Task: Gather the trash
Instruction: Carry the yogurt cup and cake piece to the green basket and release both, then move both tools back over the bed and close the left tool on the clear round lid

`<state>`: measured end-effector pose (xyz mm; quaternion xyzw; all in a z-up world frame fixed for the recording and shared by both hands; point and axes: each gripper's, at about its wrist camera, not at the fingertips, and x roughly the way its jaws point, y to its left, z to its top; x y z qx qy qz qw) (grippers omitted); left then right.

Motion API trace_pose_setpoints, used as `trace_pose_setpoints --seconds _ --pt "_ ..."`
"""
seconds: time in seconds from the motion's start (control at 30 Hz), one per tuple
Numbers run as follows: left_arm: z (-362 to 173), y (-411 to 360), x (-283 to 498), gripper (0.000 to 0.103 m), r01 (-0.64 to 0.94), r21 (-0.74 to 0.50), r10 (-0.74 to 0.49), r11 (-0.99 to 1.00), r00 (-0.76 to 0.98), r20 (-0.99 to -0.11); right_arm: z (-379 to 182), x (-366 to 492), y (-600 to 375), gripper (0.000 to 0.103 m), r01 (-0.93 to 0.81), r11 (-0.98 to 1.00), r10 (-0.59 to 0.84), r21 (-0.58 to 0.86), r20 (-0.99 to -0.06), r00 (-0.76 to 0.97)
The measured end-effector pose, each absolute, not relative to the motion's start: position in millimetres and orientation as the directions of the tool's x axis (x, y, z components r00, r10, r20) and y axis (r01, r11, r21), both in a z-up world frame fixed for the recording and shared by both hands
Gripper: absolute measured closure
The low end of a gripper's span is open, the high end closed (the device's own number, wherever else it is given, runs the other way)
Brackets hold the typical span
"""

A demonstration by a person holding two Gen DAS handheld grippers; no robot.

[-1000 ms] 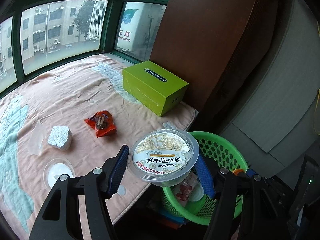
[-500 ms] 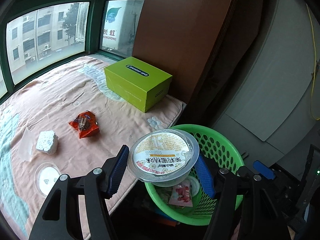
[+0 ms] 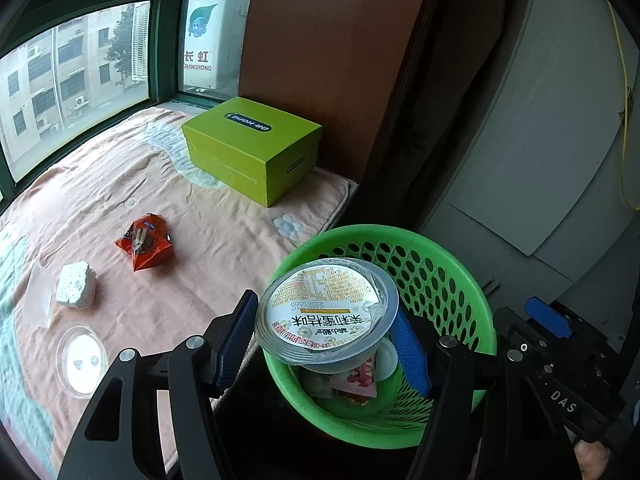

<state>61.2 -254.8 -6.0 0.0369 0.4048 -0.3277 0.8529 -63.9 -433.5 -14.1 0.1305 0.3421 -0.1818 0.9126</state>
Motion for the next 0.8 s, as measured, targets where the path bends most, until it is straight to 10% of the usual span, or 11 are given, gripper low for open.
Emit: trace_pose_setpoints --seconds 0.8 --pt "-17.4 -275.6 56.4 0.027 0.619 -0.208 -0.538 0.757 0.411 -0.736 -10.7 -70.5 -440.7 0.028 0.439 0.888 -0.249 0.139 -0.657 0.711"
